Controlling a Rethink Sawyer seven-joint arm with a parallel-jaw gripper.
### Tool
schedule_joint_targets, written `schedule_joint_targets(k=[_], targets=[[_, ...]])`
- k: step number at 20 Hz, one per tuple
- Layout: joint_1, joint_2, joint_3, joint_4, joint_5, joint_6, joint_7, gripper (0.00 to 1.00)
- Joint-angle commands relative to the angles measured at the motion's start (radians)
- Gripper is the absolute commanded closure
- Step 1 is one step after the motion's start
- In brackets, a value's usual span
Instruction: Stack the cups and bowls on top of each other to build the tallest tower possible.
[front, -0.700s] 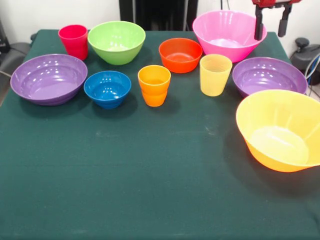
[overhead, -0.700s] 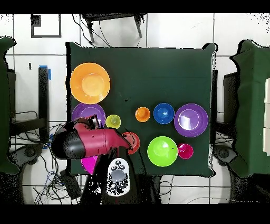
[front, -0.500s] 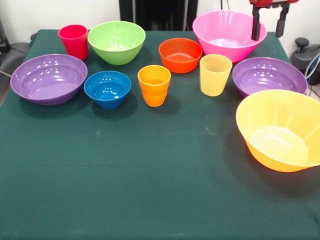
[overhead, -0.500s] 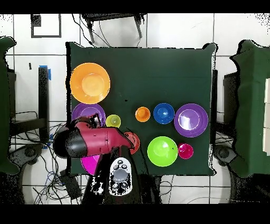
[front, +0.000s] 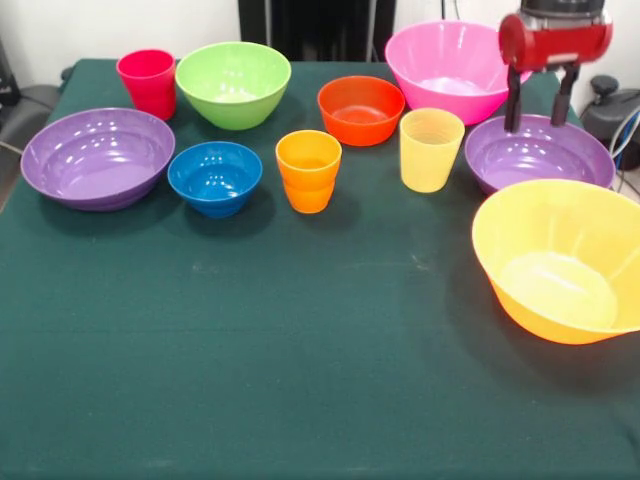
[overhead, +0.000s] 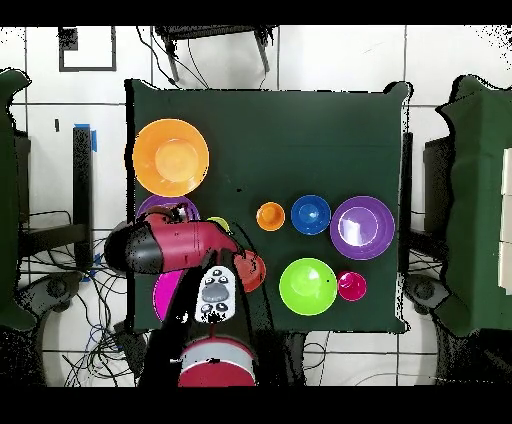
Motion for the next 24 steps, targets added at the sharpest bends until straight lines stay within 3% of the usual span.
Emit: schedule_joint_targets(k=[1, 6, 12, 20, 24], targets=[[0.028, 0.103, -0.021, -0.144, 0.052, -0.038, 0.200, 0.00], [0.057, 0.087, -0.091, -0.207, 0.088, 0.048, 0.224, 0.00], [0.083, 0.101, -0.119, -0.243, 0.124, 0.062, 0.254, 0.00], [0.160, 0.212, -0.098, -0.286, 0.206, -0.001, 0.333, 0.00], [0.164, 0.302, -0.081, -0.326, 0.198, -0.076, 0.322, 0.00]])
